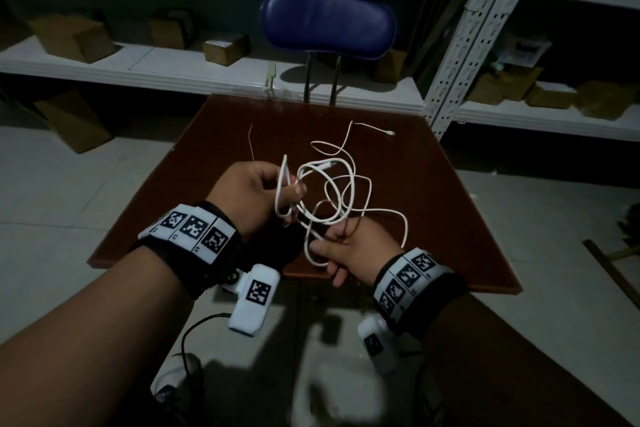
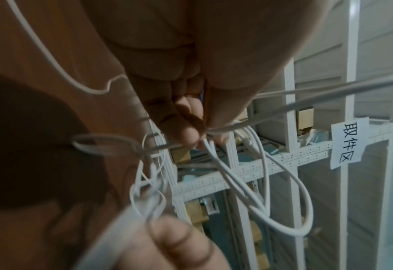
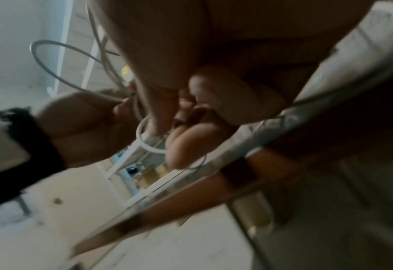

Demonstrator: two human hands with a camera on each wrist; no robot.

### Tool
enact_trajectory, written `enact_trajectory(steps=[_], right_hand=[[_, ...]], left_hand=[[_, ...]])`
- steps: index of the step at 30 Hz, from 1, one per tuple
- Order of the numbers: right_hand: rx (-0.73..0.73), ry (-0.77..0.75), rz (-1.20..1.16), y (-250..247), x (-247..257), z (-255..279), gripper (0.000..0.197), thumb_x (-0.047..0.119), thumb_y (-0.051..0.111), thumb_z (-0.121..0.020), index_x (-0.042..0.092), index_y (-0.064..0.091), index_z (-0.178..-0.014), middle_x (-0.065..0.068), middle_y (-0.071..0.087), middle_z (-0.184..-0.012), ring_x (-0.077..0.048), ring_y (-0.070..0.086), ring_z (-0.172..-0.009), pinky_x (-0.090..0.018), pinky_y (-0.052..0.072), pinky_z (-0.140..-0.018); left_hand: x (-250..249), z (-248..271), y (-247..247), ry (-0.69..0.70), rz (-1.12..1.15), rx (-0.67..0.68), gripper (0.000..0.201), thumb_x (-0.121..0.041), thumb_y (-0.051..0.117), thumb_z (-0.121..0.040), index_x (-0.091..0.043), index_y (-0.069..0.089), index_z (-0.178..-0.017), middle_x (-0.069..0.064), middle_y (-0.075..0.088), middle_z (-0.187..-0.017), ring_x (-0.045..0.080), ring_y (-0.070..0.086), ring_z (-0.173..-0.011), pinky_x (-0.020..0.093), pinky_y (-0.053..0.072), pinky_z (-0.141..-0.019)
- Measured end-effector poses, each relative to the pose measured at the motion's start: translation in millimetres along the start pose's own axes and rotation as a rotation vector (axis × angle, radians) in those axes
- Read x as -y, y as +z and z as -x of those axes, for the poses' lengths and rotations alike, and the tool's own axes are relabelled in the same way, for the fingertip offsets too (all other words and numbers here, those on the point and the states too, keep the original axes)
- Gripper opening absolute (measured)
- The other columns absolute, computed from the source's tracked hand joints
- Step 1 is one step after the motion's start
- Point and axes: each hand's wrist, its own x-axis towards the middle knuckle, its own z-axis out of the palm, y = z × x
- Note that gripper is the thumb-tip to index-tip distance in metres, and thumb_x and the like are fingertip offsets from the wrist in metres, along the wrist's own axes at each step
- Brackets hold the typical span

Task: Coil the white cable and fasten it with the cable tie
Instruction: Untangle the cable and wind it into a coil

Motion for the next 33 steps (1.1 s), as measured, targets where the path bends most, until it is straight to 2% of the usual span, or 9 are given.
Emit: enact_trajectory(steps=[6, 9, 14, 16, 19, 23, 26, 29, 33], right_hand=[[-0.483, 0.061, 0.03, -54, -13, -7, 0.036, 0.036, 0.062, -0.096, 0.009, 0.067, -0.073, -0.003, 0.065, -0.053, -0.021, 0.066, -0.044, -0.026, 0.045, -0.051], [-0.637, 0.143, -0.11, -77, -26, -8, 0.037, 0.037, 0.062, -0.096, 0.011, 0.066, -0.07, -0.001, 0.062, -0.049, -0.017, 0.062, -0.04, -0.025, 0.042, -0.046], [-0.691, 0.244, -0.309, -97, -43, -10, 0.028, 0.03, 0.062, -0.096, 0.006, 0.066, -0.083, -0.004, 0.065, -0.059, -0.019, 0.06, -0.044, -0.022, 0.036, -0.036], [-0.678, 0.228, -0.304, -92, -42, -10, 0.021, 0.025, 0.063, -0.094, 0.007, 0.069, -0.087, -0.002, 0.066, -0.057, -0.019, 0.057, -0.044, -0.024, 0.038, -0.04], [-0.634, 0.193, -0.098, -79, -28, -3, 0.027, 0.026, 0.061, -0.088, 0.006, 0.069, -0.073, -0.005, 0.06, -0.054, -0.023, 0.054, -0.049, -0.033, 0.043, -0.05], [-0.726, 0.04, 0.089, -63, 6, 14, 0.015, 0.023, 0.06, -0.09, 0.018, 0.067, -0.078, 0.008, 0.062, -0.067, -0.011, 0.057, -0.062, -0.022, 0.041, -0.054], [-0.426, 0.036, -0.241, -41, 22, 19, 0.025, 0.03, 0.061, -0.093, 0.013, 0.064, -0.075, 0.002, 0.05, -0.05, -0.017, 0.045, -0.041, -0.022, 0.033, -0.045], [-0.092, 0.225, -0.585, -3, 22, 19, 0.034, 0.038, 0.056, -0.098, 0.006, 0.065, -0.092, 0.0, 0.041, -0.048, -0.012, 0.031, -0.034, -0.013, 0.021, -0.041], [0.016, 0.401, -0.995, 28, 12, 11, 0.061, 0.06, 0.06, -0.088, 0.006, 0.058, -0.117, 0.0, 0.051, -0.061, -0.008, 0.037, -0.041, -0.016, 0.021, -0.034]], left_hand=[[-3, 0, -23, -0.018, -0.078, -0.128, 0.026, -0.019, 0.077, -0.086, -0.018, 0.069, -0.061, 0.01, 0.071, -0.061, 0.018, 0.067, -0.055, 0.026, 0.051, -0.055], [0, -3, -32, -0.07, -0.076, -0.182, 0.029, -0.018, 0.077, -0.085, -0.022, 0.07, -0.057, 0.01, 0.072, -0.063, 0.022, 0.07, -0.059, 0.03, 0.055, -0.059], [6, -6, -40, -0.139, -0.126, -0.265, 0.017, -0.02, 0.078, -0.084, -0.014, 0.072, -0.069, 0.004, 0.072, -0.06, 0.021, 0.071, -0.06, 0.031, 0.06, -0.06], [7, -6, -39, -0.153, -0.173, -0.272, 0.017, -0.024, 0.078, -0.084, -0.011, 0.074, -0.075, 0.008, 0.075, -0.069, 0.028, 0.074, -0.069, 0.042, 0.063, -0.073], [7, -6, -34, -0.16, -0.205, -0.238, 0.017, -0.028, 0.077, -0.085, -0.013, 0.075, -0.076, 0.008, 0.076, -0.073, 0.03, 0.075, -0.075, 0.05, 0.06, -0.082], [6, -6, -27, -0.148, -0.23, -0.224, 0.018, -0.027, 0.077, -0.086, -0.013, 0.075, -0.075, 0.006, 0.076, -0.072, 0.028, 0.074, -0.074, 0.049, 0.06, -0.081], [5, -7, -27, -0.151, -0.212, -0.226, 0.02, -0.028, 0.077, -0.085, -0.012, 0.075, -0.075, 0.007, 0.076, -0.071, 0.03, 0.074, -0.074, 0.049, 0.061, -0.081], [2, -5, -24, -0.188, -0.112, -0.22, 0.02, -0.028, 0.076, -0.086, -0.013, 0.075, -0.074, 0.009, 0.075, -0.068, 0.028, 0.074, -0.067, 0.043, 0.062, -0.076], [-7, 2, -15, -0.252, 0.148, -0.126, 0.018, -0.015, 0.075, -0.085, 0.0, 0.07, -0.075, 0.02, 0.064, -0.063, 0.026, 0.059, -0.054, 0.034, 0.054, -0.061]])
